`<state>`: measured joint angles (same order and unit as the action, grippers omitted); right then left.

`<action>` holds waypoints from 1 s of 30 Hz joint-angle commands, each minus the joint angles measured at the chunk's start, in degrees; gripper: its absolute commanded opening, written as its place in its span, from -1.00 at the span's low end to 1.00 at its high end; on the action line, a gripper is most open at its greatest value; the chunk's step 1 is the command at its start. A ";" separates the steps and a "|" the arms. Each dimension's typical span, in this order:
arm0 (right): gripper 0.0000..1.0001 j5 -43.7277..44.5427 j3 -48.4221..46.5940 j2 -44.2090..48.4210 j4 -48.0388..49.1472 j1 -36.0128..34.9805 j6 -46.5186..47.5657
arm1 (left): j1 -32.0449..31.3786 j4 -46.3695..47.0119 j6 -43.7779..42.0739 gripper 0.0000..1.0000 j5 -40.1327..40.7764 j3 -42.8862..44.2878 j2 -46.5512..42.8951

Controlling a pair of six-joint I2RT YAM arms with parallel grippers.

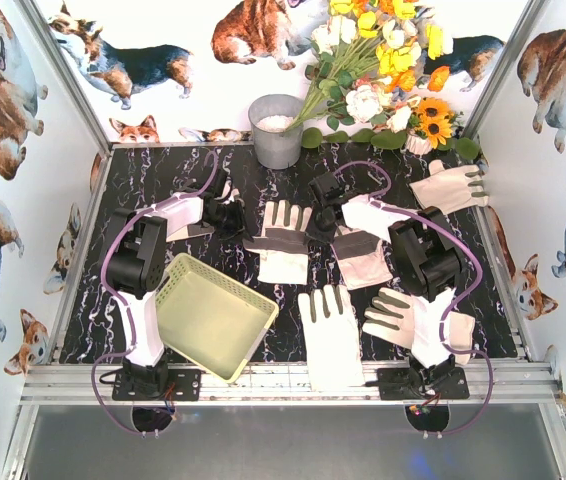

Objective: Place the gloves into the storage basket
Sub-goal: Place the glove at the center of the board, then pick up the glove from the center of the board.

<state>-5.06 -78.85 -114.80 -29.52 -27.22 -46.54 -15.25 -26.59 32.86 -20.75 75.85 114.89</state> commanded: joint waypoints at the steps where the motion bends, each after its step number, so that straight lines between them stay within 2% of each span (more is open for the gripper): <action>1: -0.64 0.96 -3.22 -0.37 0.98 0.28 2.66 | 0.40 -0.11 -1.83 -0.35 1.42 0.08 0.50; 5: -0.48 -0.13 -4.34 1.58 0.44 0.33 4.19 | 0.40 -1.46 -2.24 -0.10 1.69 1.11 -2.34; 6: -0.40 -0.54 -4.38 2.65 0.43 0.33 4.63 | 0.39 -1.91 -2.21 -0.04 1.80 1.46 -3.45; 8: -0.11 -1.34 -4.18 5.22 0.30 0.33 5.43 | 0.39 -2.55 -1.68 0.08 2.18 2.25 -5.84; 12: 0.22 -2.08 -4.32 11.39 -2.10 0.37 7.55 | 0.32 -2.78 -0.12 0.30 4.40 3.40 -12.11; 16: 0.36 -1.58 -4.86 17.18 -5.67 0.73 10.91 | 0.26 -3.21 1.46 0.43 7.52 3.95 -19.50; 22: 0.45 -1.94 -3.50 27.37 -9.26 4.15 15.34 | -0.96 -4.44 1.97 0.54 11.71 4.14 -28.47; 25: 0.51 -1.13 0.14 34.38 -8.13 6.51 17.42 | -2.84 -5.04 1.09 0.57 13.95 3.32 -31.65; 30: 0.75 -0.33 8.82 44.64 -7.89 11.07 23.71 | -6.88 -6.67 -0.37 0.60 17.76 1.32 -36.12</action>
<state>-6.15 -74.32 -76.42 -37.28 -18.87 -29.43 -19.27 -30.83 33.69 -6.96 78.74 81.73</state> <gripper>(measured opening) 0.846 0.793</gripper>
